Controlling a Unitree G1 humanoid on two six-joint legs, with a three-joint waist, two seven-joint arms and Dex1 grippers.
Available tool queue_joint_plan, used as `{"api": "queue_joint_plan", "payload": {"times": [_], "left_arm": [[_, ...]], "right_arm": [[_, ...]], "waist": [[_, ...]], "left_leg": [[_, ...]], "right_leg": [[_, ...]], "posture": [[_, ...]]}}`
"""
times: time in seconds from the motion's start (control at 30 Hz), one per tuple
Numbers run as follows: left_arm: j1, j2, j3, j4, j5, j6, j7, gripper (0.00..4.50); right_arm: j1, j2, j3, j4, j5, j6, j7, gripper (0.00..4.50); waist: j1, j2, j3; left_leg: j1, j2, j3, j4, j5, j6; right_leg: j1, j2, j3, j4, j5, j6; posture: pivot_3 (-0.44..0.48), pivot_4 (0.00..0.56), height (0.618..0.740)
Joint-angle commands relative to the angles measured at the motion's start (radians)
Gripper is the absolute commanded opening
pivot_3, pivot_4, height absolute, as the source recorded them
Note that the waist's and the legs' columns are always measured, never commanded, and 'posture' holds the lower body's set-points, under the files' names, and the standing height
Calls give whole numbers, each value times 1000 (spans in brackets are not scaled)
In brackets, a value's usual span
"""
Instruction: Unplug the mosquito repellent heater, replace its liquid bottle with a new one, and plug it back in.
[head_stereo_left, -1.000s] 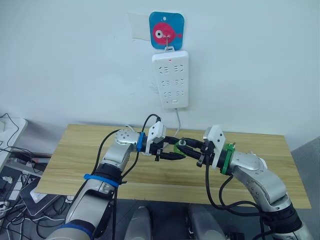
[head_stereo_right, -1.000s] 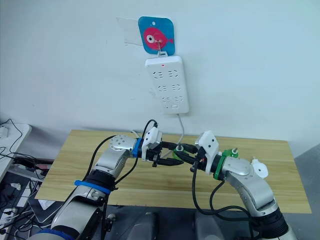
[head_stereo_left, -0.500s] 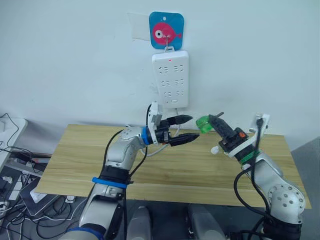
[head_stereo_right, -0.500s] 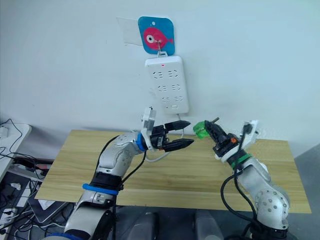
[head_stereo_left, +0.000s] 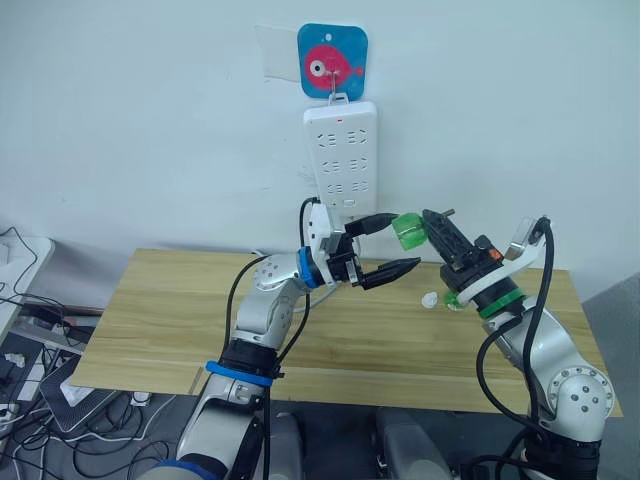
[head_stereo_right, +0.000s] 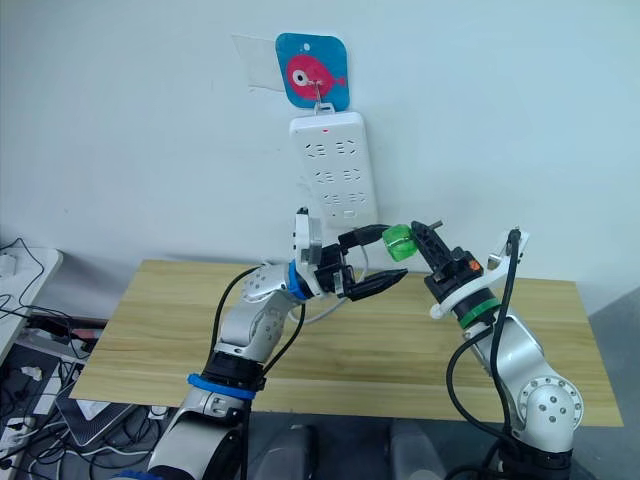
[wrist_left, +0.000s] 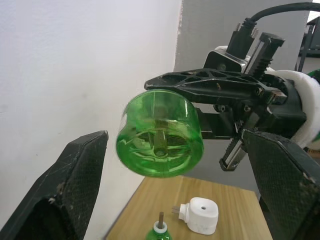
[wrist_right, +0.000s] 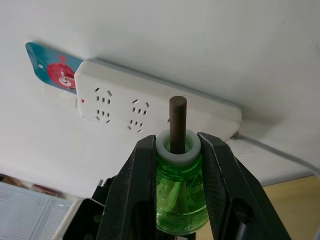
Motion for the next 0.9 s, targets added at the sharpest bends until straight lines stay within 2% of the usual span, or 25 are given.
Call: {"api": "queue_joint_plan", "payload": {"times": [0.03,0.73,0.83,0.9], "left_arm": [[-6,-17,-7,-7,4,-32,17,4500],[-44,-43,-1,51,-1,-81,36,4500],[-44,-42,0,53,-1,-79,36,3898],[-42,-42,0,49,-4,-70,38,3296]], "right_arm": [[4,-16,16,-53,37,-35,7,832],[36,-79,70,-70,60,-107,15,832],[34,-79,72,-68,63,-114,13,832],[36,-82,74,-68,62,-117,13,832]], "waist": [[0,0,0],[0,0,0],[0,0,0],[0,0,0]], "left_leg": [[0,0,0,0,0,0],[0,0,0,0,0,0],[0,0,0,0,0,0],[0,0,0,0,0,0]], "right_leg": [[0,0,0,0,0,0],[0,0,0,-1,0,0],[0,0,0,-1,0,0],[0,0,0,-1,0,0]], "posture": [[-47,172,740],[-61,179,740],[-61,179,740],[-62,180,740]]}}
